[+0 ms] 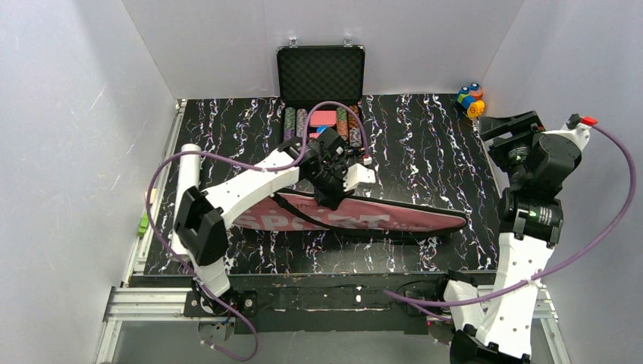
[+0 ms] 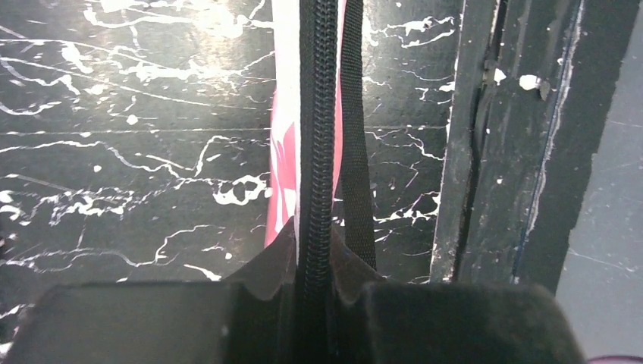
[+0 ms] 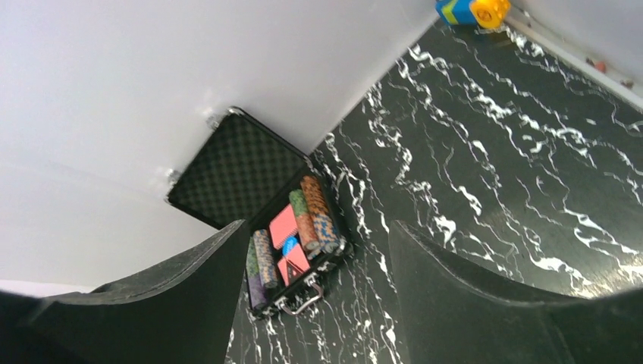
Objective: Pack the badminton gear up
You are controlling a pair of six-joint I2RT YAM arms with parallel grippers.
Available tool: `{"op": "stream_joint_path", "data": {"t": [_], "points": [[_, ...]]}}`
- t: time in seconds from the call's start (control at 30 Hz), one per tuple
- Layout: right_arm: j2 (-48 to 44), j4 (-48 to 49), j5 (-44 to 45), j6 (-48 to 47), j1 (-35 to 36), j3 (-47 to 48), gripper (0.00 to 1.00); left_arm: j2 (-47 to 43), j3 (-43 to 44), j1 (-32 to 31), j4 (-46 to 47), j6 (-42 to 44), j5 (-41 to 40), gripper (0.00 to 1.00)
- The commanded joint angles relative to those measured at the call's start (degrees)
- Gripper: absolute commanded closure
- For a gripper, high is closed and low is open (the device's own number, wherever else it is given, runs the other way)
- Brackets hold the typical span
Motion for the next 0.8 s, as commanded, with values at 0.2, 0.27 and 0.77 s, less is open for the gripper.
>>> {"op": "stream_joint_path", "data": {"t": [0.2, 0.27, 0.77], "points": [[3.4, 5.9, -5.0, 0.0, 0.6, -7.1, 0.24, 11.8, 8.5, 0.0, -9.0, 5.0, 13.4, 0.77], [4.3, 6.3, -5.2, -0.8, 1.0, -8.2, 0.23, 14.1, 10.3, 0.0, -9.3, 4.8, 13.1, 0.69], [9.0, 9.6, -4.6, -2.8, 5.5, -13.0, 0.23, 20.1, 18.4, 2.4, -5.8, 14.0, 0.3, 0.54]]}}
